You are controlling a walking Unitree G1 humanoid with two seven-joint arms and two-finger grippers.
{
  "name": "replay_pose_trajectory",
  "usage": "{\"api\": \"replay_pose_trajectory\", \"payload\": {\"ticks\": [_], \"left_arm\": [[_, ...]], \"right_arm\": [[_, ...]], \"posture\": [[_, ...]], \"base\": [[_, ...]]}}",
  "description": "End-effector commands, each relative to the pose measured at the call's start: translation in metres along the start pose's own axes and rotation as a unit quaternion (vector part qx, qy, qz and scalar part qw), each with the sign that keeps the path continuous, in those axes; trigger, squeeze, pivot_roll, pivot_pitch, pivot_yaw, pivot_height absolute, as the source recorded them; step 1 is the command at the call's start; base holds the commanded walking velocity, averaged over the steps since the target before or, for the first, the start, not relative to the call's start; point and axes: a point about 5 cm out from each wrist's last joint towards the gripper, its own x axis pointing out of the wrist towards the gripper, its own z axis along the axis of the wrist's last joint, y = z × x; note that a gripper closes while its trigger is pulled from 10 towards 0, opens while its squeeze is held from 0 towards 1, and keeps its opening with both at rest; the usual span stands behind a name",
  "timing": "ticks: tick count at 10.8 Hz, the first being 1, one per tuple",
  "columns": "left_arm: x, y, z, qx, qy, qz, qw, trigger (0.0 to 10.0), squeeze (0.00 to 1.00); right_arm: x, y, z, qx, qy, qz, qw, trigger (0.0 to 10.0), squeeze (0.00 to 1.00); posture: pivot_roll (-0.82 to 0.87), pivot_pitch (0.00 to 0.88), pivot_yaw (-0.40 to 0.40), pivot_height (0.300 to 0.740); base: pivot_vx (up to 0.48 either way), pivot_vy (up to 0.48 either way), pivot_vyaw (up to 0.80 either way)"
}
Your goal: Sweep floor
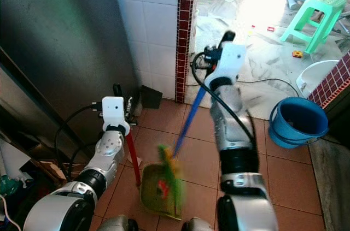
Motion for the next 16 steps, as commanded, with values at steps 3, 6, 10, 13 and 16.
{"api": "replay_pose_trajectory", "payload": {"ticks": [3, 6, 10, 13, 16], "left_arm": [[0.010, 0.014, 0.028, -0.021, -0.067, 0.040, 0.997, 10.0, 0.00], [0.000, 0.027, 0.046, -0.040, -0.117, 0.070, 0.990, 10.0, 0.00], [-0.035, 0.035, 0.064, -0.026, -0.149, 0.108, 0.983, 10.0, 0.00], [-0.040, 0.036, 0.063, -0.026, -0.115, 0.138, 0.983, 10.0, 0.00], [-0.041, 0.034, 0.062, -0.032, -0.107, 0.137, 0.984, 10.0, 0.00]], "right_arm": [[-0.007, 0.003, 0.015, -0.077, -0.069, 0.037, 0.994, 10.0, 0.00], [-0.014, -0.006, -0.008, -0.121, -0.044, 0.025, 0.991, 10.0, 0.00], [-0.016, 0.001, -0.017, -0.131, -0.037, 0.040, 0.990, 10.0, 0.00], [-0.012, 0.007, -0.015, -0.133, -0.045, 0.053, 0.989, 10.0, 0.00], [-0.011, 0.006, -0.013, -0.134, -0.051, 0.054, 0.988, 10.0, 0.00]], "posture": [[-0.08, 0.000, 0.012, 0.740], [-0.05, 0.018, -0.006, 0.740], [0.02, 0.066, -0.030, 0.740], [0.01, 0.039, -0.038, 0.740], [0.01, 0.026, -0.038, 0.740]], "base": [[0.000, 0.000, 0.00], [0.000, 0.000, 0.00], [0.000, 0.000, 0.60], [0.000, 0.000, 0.80], [0.000, 0.000, 0.80]]}}
